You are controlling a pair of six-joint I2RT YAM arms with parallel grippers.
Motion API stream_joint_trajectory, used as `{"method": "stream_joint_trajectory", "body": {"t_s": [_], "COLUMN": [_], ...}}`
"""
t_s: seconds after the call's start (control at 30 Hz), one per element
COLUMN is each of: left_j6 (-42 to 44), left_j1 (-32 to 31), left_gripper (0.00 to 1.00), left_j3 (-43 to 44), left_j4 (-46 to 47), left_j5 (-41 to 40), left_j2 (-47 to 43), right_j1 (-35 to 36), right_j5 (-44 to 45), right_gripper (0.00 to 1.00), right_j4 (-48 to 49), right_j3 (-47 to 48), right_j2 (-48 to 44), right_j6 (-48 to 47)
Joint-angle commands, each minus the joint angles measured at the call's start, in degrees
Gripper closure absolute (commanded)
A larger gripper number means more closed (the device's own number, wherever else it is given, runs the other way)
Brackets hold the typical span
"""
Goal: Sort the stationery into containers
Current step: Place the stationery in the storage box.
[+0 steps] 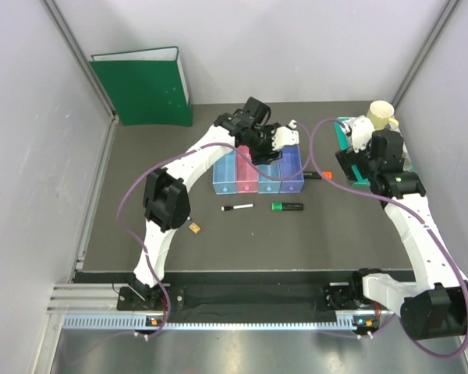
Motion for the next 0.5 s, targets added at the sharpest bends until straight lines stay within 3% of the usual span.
{"method": "stream_joint_trajectory", "body": {"t_s": [0.0, 0.47], "left_j6": [1.28, 2.78], "left_j1": [-0.16, -0.25], "left_gripper": [1.0, 0.98], "left_j3": [2.1, -1.94], "left_j4": [4.5, 10.92], "left_j5": [-0.97, -6.95], "left_j2": [1.37, 3.75], "right_j1": [-0.4, -0.4], "right_j5": [-0.88, -2.37], "right_gripper": [0.0, 0.0], "right_j4": [2.61, 2.17], "right_j3": [-0.05, 0.39], "right_j2": [-1.62, -1.53], "right_j6": [1.64, 3.31]}}
